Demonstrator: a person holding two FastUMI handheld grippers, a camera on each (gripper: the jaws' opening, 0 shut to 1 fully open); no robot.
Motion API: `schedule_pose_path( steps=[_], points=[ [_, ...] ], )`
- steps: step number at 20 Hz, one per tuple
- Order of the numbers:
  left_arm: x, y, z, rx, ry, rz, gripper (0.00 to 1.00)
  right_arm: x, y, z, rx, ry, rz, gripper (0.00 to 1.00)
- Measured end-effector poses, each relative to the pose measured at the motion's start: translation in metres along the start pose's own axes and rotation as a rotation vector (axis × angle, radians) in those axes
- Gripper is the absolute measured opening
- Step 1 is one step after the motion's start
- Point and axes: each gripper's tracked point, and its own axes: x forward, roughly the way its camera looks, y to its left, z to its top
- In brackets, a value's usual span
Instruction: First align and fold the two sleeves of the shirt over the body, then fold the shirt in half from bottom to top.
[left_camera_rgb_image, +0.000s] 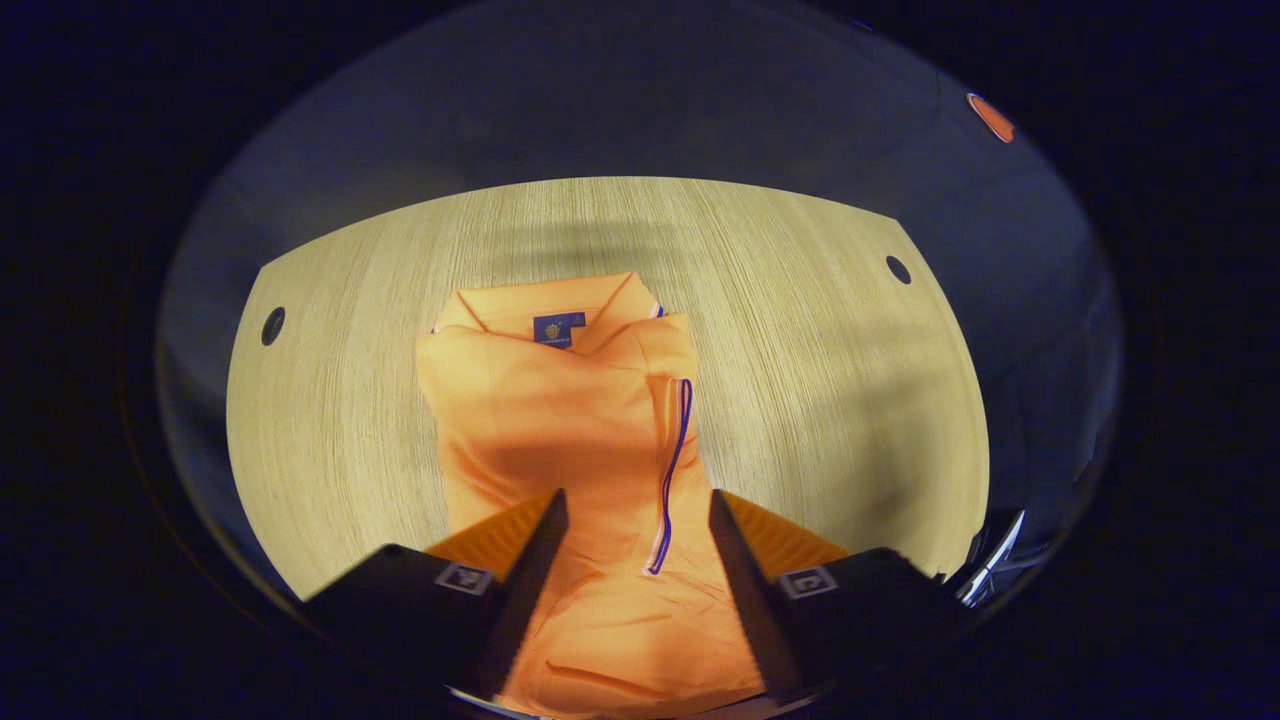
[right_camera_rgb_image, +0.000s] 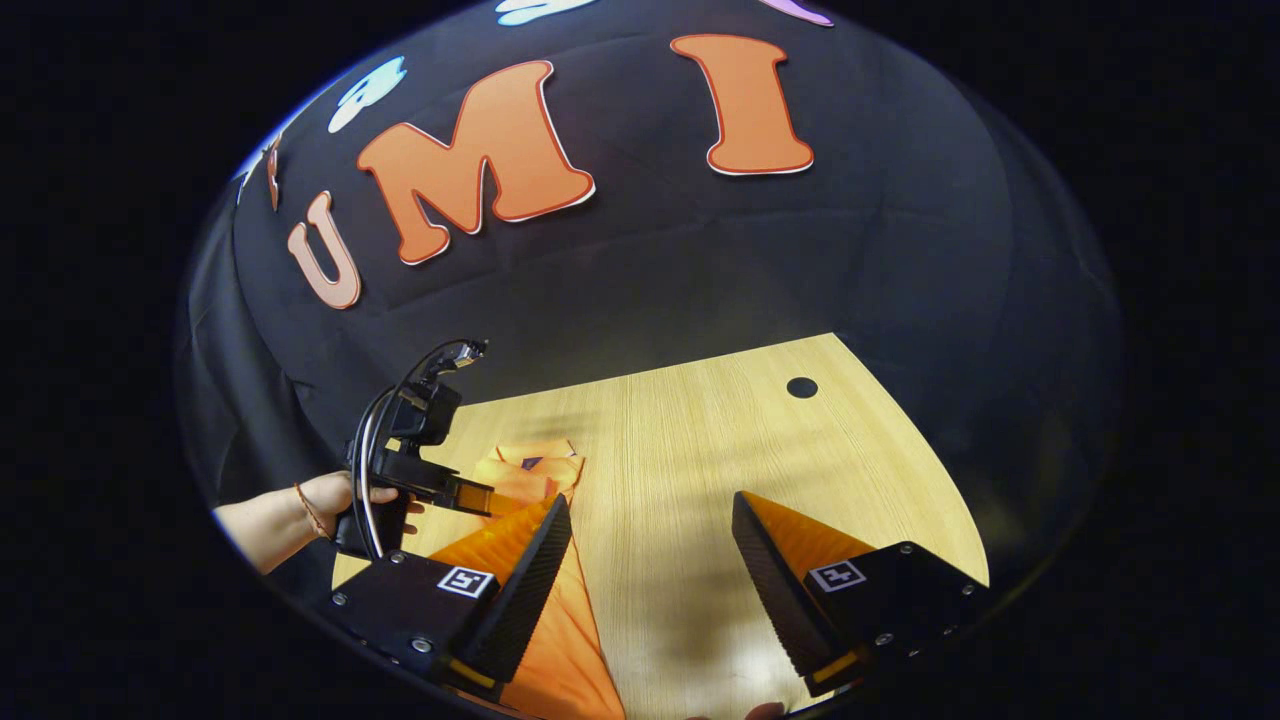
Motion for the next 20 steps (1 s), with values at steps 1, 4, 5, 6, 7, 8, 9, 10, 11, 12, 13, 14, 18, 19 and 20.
schedule_pose_path(
  steps=[1,4,5,6,7,8,9,10,11,12,13,14,18,19,20],
  points=[
    [-0.011,0.002,-0.004,0.016,-0.017,0.011,0.85,0.001,0.002,-0.001,0.000,0.003,0.003,0.99],
    [-0.029,0.013,-0.004,0.077,-0.078,0.041,1.00,0.007,0.015,-0.006,-0.018,0.026,0.013,0.99],
    [-0.038,0.016,-0.009,0.081,-0.095,0.039,0.99,0.008,0.021,-0.010,-0.025,0.036,0.017,0.99],
    [-0.045,0.018,-0.017,0.073,-0.108,0.031,0.99,0.012,0.027,-0.013,-0.032,0.045,0.022,0.99],
    [-0.053,0.023,-0.026,0.055,-0.120,0.024,0.99,0.014,0.037,-0.017,-0.042,0.055,0.031,0.99],
    [-0.059,0.026,-0.038,0.042,-0.127,0.011,0.99,0.017,0.047,-0.024,-0.057,0.072,0.043,0.99],
    [-0.068,0.035,-0.052,0.028,-0.128,0.010,0.99,0.020,0.057,-0.032,-0.073,0.092,0.053,0.99],
    [-0.072,0.044,-0.066,0.012,-0.123,0.012,0.99,0.023,0.067,-0.041,-0.093,0.115,0.064,0.99],
    [-0.077,0.051,-0.084,-0.015,-0.108,0.007,0.99,0.027,0.077,-0.050,-0.113,0.137,0.071,0.99],
    [-0.082,0.058,-0.099,-0.035,-0.105,0.003,0.99,0.030,0.086,-0.059,-0.132,0.158,0.078,0.99],
    [-0.085,0.068,-0.113,-0.036,-0.107,0.015,0.99,0.033,0.095,-0.068,-0.147,0.180,0.085,0.99],
    [-0.088,0.083,-0.126,-0.028,-0.106,0.047,1.00,0.038,0.105,-0.079,-0.164,0.201,0.093,0.99],
    [-0.098,0.125,-0.175,-0.010,-0.105,0.147,1.00,0.052,0.127,-0.120,-0.227,0.288,0.104,0.99],
    [-0.101,0.127,-0.187,-0.025,-0.098,0.141,0.99,0.051,0.131,-0.127,-0.237,0.308,0.107,0.99],
    [-0.102,0.127,-0.199,-0.044,-0.089,0.129,0.99,0.052,0.133,-0.134,-0.249,0.325,0.107,0.99]
  ],
)
